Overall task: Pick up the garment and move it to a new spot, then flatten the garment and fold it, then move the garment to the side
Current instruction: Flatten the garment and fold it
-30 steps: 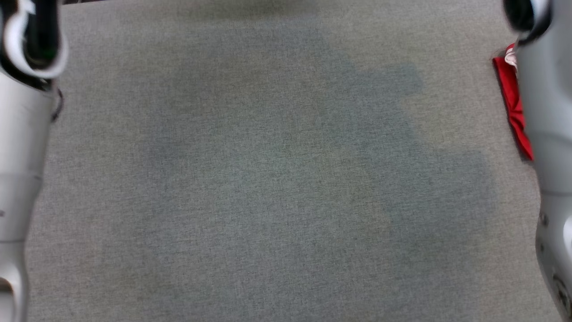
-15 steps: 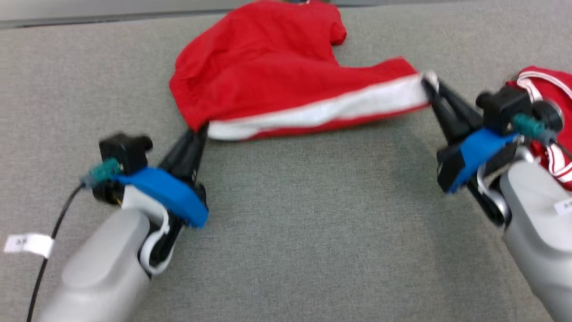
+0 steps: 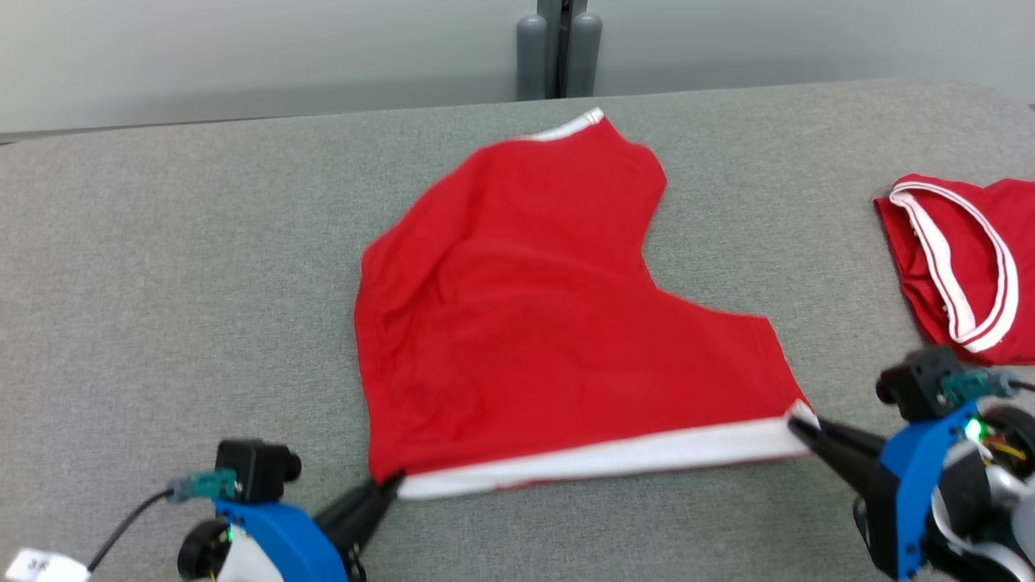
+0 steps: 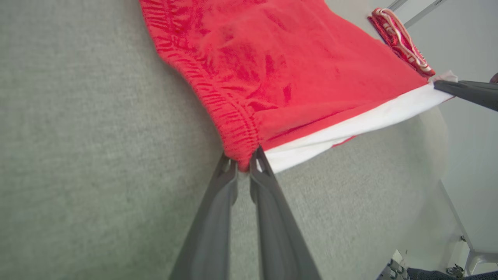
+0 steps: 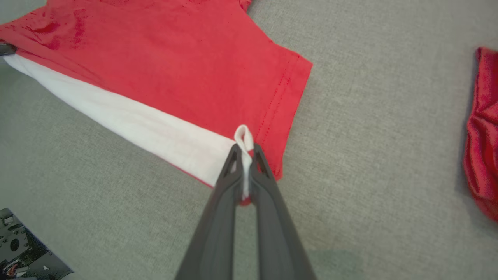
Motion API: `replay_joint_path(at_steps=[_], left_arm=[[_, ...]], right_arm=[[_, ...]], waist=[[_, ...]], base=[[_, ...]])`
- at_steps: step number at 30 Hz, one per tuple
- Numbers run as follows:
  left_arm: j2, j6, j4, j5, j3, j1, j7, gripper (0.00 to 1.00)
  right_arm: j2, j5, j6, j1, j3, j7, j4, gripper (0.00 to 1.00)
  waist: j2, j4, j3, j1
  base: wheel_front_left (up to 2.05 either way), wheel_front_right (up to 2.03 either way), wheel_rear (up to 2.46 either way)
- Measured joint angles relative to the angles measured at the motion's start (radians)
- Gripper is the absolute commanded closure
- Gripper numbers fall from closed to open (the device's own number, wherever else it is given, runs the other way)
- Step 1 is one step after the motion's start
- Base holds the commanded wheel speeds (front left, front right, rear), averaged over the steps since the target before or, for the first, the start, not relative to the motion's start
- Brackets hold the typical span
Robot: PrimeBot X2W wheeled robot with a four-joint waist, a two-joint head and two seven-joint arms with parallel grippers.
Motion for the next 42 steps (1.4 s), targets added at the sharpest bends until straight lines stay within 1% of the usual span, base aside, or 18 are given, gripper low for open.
replay_joint_path(at_steps=[2, 4, 8, 10, 12, 14, 17, 19, 21, 24, 26, 31, 34, 38, 42], left_arm=[[0.041, 0.039, -0.102, -0.03, -0.009, 0.055, 0.045, 1.0], [0.077, 0.072, -0.199, -0.073, -0.017, 0.109, 0.089, 1.0], [0.151, 0.144, -0.374, -0.142, -0.02, 0.208, 0.139, 1.0], [0.173, 0.173, -0.449, -0.167, -0.016, 0.241, 0.146, 1.0], [0.186, 0.188, -0.506, -0.177, -0.002, 0.258, 0.136, 1.0], [0.186, 0.202, -0.534, -0.172, 0.022, 0.258, 0.106, 1.0], [0.174, 0.202, -0.519, -0.147, 0.034, 0.237, 0.088, 1.0], [0.154, 0.184, -0.499, -0.146, 0.036, 0.211, 0.083, 1.0], [0.128, 0.163, -0.461, -0.146, 0.041, 0.179, 0.08, 1.0], [0.075, 0.142, -0.392, -0.139, 0.06, 0.112, 0.063, 1.0], [0.029, 0.13, -0.341, -0.136, 0.079, 0.068, 0.034, 1.0], [-0.061, 0.107, -0.192, -0.137, 0.109, -0.03, -0.005, 1.0], [-0.112, 0.08, -0.109, -0.148, 0.13, -0.083, -0.031, 1.0], [-0.161, 0.043, -0.005, -0.147, 0.127, -0.146, -0.038, 1.0], [-0.212, 0.012, 0.076, -0.137, 0.118, -0.205, -0.048, 1.0]], right_arm=[[-0.002, 0.015, 0.0, 0.089, -0.061, 0.079, -0.069, 1.0], [0.011, 0.027, 0.0, 0.178, -0.13, 0.16, -0.136, 1.0], [0.079, 0.017, 0.0, 0.347, -0.287, 0.31, -0.272, 1.0], [0.118, -0.007, 0.0, 0.407, -0.357, 0.364, -0.351, 1.0], [0.15, -0.049, 0.0, 0.439, -0.408, 0.381, -0.434, 1.0], [0.16, -0.091, 0.0, 0.431, -0.436, 0.361, -0.496, 1.0], [0.146, -0.121, 0.0, 0.394, -0.417, 0.323, -0.497, 1.0], [0.132, -0.12, 0.0, 0.335, -0.385, 0.283, -0.471, 1.0], [0.099, -0.123, 0.0, 0.265, -0.344, 0.245, -0.428, 1.0], [0.073, -0.13, 0.0, 0.154, -0.297, 0.169, -0.346, 1.0], [0.064, -0.127, 0.0, 0.075, -0.259, 0.145, -0.277, 1.0], [0.058, -0.091, 0.0, -0.113, -0.17, 0.067, -0.101, 1.0], [0.067, -0.082, 0.0, -0.213, -0.139, 0.013, 0.0, 1.0], [0.089, -0.078, 0.0, -0.332, -0.089, -0.036, 0.128, 1.0], [0.091, -0.078, 0.0, -0.449, -0.051, -0.093, 0.242, 1.0]], waist=[[0.0, -0.005, -0.007, 0.0], [0.0, -0.007, -0.01, 0.0001], [0.0, -0.004, -0.01, 0.0001], [0.0, 0.0, -0.007, 0.0001], [0.0, 0.007, -0.005, 0.0001], [0.0, 0.014, -0.003, 0.0001], [0.0, 0.027, -0.002, 0.0002], [0.0, 0.038, -0.003, 0.0003], [0.0, 0.05, -0.003, 0.0003], [0.0, 0.068, 0.0, 0.0003], [0.0, 0.081, 0.005, 0.0004], [0.0, 0.115, 0.029, 0.0003], [0.0, 0.136, 0.05, 0.0004], [0.0, 0.158, 0.086, 0.0004], [0.0, 0.182, 0.123, 0.0004]], base=[[0.0, 0.0, 0.0], [0.0, 0.0, 0.0], [0.0, 0.0, 0.0], [0.0, 0.0, 0.0], [0.0, 0.0, 0.0], [0.0, 0.0, 0.0], [0.0, 0.0, 0.0], [0.0, 0.0, 0.0], [0.0, 0.0, 0.0], [0.0, 0.0, 0.0], [0.0, 0.0, 0.0], [0.0, 0.0, 0.0], [0.0, 0.0, 0.0], [0.0, 0.0, 0.0], [0.0, 0.0, 0.0]])
